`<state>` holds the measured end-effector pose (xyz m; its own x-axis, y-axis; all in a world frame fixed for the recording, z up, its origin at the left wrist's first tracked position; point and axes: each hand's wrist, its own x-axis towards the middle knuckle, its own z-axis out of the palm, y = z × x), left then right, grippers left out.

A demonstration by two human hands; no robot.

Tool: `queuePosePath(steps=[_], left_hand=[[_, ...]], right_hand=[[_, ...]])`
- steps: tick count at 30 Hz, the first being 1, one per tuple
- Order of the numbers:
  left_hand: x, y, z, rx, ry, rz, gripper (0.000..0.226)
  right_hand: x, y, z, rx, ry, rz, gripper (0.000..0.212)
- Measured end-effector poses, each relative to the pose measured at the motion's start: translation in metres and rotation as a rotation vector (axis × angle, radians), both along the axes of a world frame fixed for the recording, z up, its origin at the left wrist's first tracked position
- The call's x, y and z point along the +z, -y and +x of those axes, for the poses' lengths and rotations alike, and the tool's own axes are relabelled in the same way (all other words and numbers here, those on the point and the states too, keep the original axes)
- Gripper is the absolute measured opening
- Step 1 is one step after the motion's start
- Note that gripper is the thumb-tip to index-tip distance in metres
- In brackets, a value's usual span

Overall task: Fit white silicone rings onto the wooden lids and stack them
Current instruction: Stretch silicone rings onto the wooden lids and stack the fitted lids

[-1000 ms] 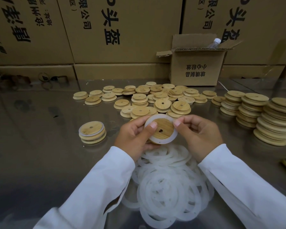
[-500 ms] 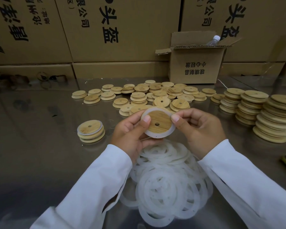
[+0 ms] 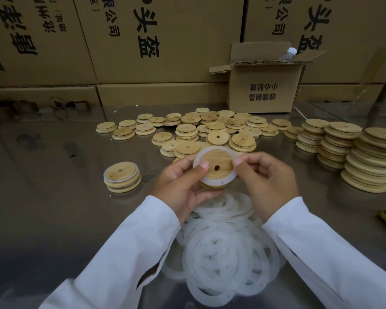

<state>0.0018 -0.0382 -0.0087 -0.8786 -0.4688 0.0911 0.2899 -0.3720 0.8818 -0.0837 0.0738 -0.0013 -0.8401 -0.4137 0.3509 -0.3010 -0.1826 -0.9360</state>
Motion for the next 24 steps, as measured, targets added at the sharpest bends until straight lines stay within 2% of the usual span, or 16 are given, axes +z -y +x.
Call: queuePosePath(steps=[3,16,24], left_hand=[[-0.001,0.000,-0.001,0.001,0.040,-0.011,0.047],[-0.002,0.002,0.001,0.099,0.009,-0.120,0.030],[0.001,0.000,0.000,0.095,-0.026,0.031,0.036]], right_hand=[[-0.001,0.000,0.000,0.005,0.007,0.020,0.017],[0.001,-0.002,-0.005,0.084,-0.049,0.067,0.017],[0.009,-0.004,-0.002,0.126,-0.085,0.050,0.014]])
